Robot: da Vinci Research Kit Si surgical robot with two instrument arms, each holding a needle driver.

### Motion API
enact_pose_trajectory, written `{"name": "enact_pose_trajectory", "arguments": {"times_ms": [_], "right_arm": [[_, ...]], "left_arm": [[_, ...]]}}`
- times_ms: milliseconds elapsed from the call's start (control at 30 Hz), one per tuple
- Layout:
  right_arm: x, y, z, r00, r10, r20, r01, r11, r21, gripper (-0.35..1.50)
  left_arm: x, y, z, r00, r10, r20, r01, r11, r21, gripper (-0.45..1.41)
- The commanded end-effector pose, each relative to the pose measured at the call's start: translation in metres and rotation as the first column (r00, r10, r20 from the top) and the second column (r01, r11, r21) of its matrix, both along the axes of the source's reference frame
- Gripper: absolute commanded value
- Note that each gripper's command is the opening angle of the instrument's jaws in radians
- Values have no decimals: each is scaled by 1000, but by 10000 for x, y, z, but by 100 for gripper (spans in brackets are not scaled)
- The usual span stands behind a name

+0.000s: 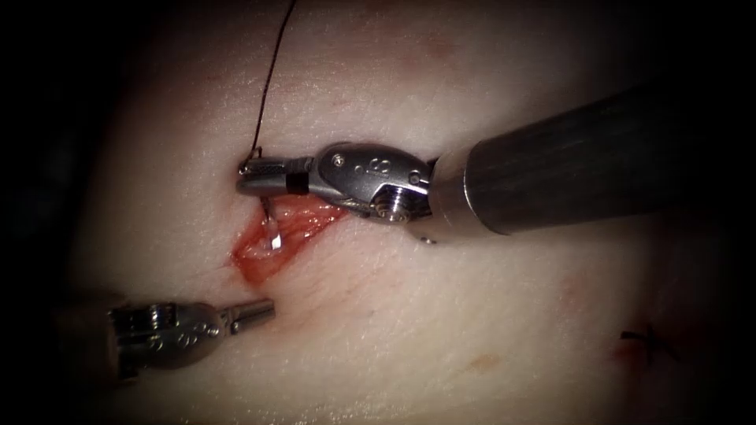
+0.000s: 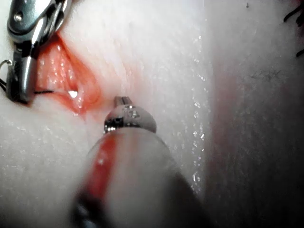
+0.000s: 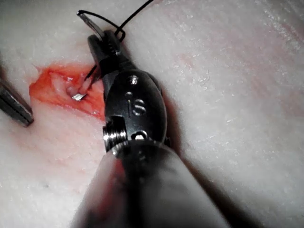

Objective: Wound Closure

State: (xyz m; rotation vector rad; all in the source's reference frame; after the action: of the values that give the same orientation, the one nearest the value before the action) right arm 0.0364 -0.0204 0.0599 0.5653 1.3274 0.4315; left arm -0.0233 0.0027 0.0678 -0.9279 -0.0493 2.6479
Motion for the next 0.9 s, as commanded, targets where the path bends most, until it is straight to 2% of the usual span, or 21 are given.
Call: {"name": "enact_pose_trajectory", "arguments": {"times_ms": [33,167,567,900], "right_arm": [[8,-8,4,1000,11,8,-11,1000,24,-35],[12,-12,5,1000,20,21,-21,998,53,-35],[10,-33,1,998,-61,21,59,993,101,-35],[-2,-51,-13,996,-93,15,88,976,199,-35]], "left_arm": [[-8,-7,6,1000,1,2,-1,1000,3,-45],[-7,-8,6,1000,2,5,-2,1000,4,-45],[-5,-8,6,1000,5,6,-5,1000,4,-45],[-1,-8,8,1000,8,8,-8,1000,2,-45]]}}
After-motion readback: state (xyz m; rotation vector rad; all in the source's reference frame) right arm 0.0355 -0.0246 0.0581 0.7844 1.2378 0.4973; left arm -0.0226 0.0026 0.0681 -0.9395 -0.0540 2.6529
